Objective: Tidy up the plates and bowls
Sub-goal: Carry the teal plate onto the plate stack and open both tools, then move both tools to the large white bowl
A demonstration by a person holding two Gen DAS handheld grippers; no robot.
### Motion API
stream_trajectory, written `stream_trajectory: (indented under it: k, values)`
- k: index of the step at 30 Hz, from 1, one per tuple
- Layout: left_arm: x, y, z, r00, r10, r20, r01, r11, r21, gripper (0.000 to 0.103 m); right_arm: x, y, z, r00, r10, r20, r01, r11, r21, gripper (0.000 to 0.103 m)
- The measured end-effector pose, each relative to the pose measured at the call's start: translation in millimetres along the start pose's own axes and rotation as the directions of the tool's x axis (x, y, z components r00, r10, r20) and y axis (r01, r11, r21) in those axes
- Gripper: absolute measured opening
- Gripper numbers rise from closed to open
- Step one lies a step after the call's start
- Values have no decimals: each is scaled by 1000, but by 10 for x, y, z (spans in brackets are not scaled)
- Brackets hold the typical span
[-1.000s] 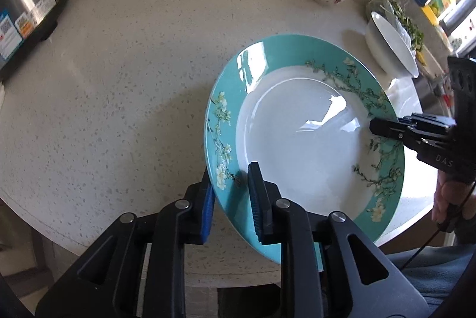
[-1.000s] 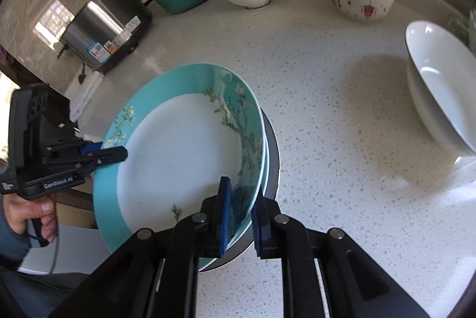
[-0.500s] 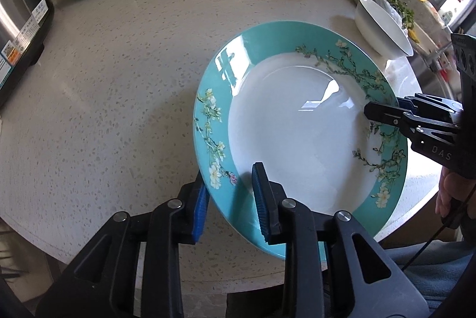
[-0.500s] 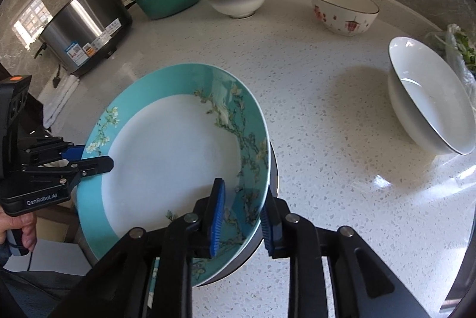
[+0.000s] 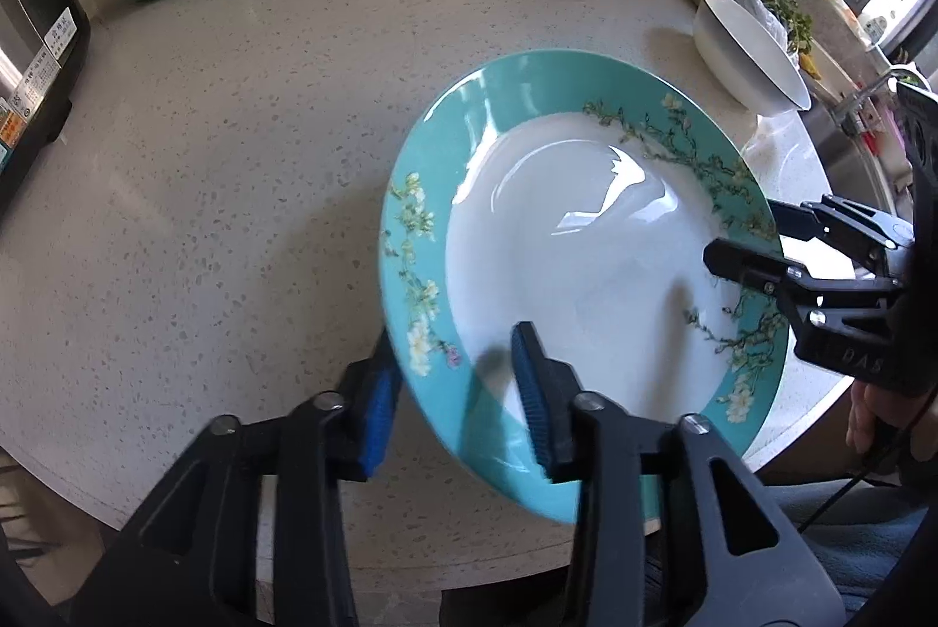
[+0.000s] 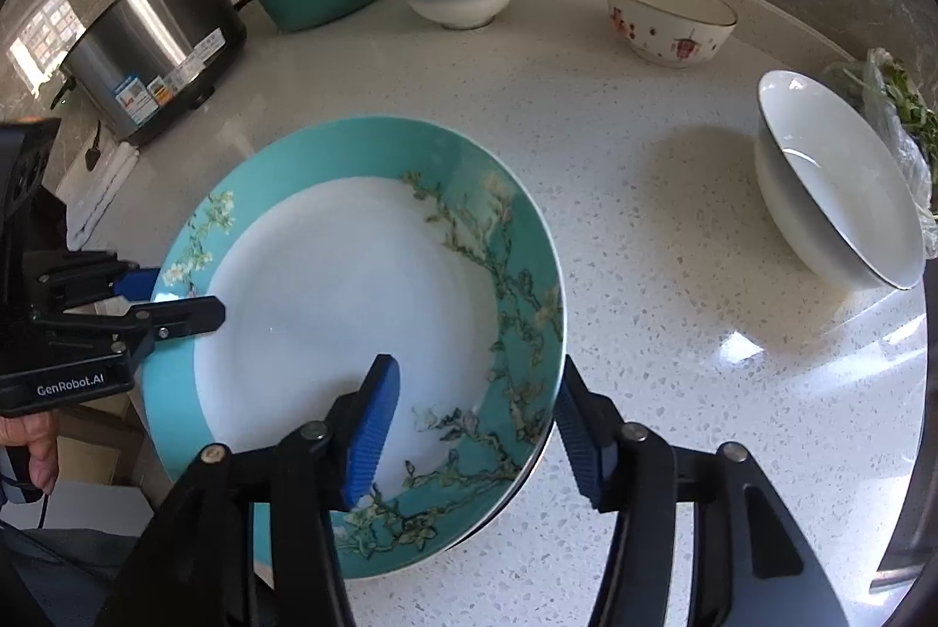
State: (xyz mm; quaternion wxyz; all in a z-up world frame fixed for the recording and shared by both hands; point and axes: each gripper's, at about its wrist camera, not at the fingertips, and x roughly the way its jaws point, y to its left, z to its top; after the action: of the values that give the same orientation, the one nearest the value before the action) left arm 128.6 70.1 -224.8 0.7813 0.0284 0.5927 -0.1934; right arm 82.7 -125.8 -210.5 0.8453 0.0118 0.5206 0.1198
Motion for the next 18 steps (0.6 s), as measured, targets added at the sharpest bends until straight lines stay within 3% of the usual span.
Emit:
stream_trajectory:
  k: [6, 10, 15, 17, 18]
  values:
    - [-37, -17, 34, 1000, -15, -15, 14, 997, -72, 60, 10, -130, 3, 998, 67, -19, -67, 998, 8, 60]
    - [-265, 73, 137, 1000, 13, 2, -13, 993, -120, 61, -231, -402, 9, 995, 94, 30, -96, 993, 62, 61]
    - [-638, -38, 731, 994, -11, 107, 24, 993, -117, 61, -707, -1130, -21, 982, 106, 154, -143, 955, 258, 67]
    - [-703, -351, 1095, 986, -72, 151, 78, 996, -35, 78, -900, -1520, -32, 977, 68, 202, -137, 926, 352, 68]
    - [-690, -516, 1238, 982, -102, 159, 102, 995, 9, 80, -994, -1737, -49, 973, 51, 226, -142, 902, 408, 70]
